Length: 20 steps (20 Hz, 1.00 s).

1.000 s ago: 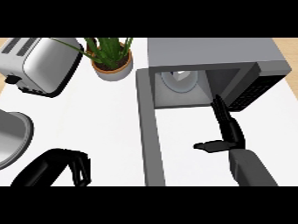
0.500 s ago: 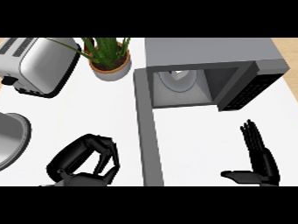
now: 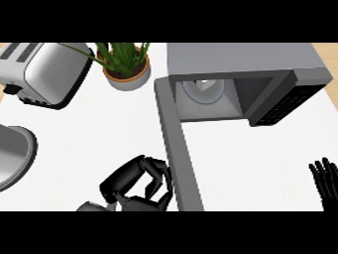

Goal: Pick up the milk, place it into the microwave and close the microwave

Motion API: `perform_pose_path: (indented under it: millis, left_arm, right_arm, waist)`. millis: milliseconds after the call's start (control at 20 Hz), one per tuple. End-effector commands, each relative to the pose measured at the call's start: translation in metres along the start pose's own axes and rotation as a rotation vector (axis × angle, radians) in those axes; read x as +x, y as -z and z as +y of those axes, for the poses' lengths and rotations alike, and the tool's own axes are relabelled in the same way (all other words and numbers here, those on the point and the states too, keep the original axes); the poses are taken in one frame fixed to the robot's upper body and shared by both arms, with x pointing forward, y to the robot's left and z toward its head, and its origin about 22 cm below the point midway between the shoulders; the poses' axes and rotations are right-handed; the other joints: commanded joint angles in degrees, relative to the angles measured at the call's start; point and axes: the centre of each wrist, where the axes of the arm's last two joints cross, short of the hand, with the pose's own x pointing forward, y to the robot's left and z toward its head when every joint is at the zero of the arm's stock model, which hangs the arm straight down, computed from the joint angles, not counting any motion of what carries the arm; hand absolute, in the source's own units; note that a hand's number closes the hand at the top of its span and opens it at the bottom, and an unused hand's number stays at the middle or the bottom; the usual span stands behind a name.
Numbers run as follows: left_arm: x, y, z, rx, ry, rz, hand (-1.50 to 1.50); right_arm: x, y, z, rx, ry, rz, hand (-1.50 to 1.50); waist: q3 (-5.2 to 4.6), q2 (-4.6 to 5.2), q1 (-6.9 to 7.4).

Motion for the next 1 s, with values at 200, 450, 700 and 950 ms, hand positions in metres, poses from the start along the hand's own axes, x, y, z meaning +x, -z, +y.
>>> perform_pose_path:
  millis: [200,450,700,950]
  left_arm:
    - [-0.015,0.041,-0.063,-0.127,-0.034,0.074,1.50]
    - [-0.009,0.055,-0.097,-0.095,0.022,0.068,1.50]
    - [0.005,0.072,-0.110,-0.048,0.052,0.047,1.50]
    - [0.016,0.093,-0.103,0.031,0.079,0.030,1.50]
  right_arm:
    - [0.051,-0.004,0.014,0.170,0.137,-0.131,-1.50]
    - [0.092,-0.001,0.013,0.244,0.170,-0.138,-1.50]
    - [0.113,0.019,0.025,0.319,0.187,-0.157,-1.50]
    - [0.136,0.029,0.033,0.389,0.176,-0.168,-1.50]
  waist:
    - [0.07,0.49,-0.82]
    - [0.03,0.52,-1.40]
    - [0.00,0.93,-2.69]
    - [-0.04,1.23,-4.06]
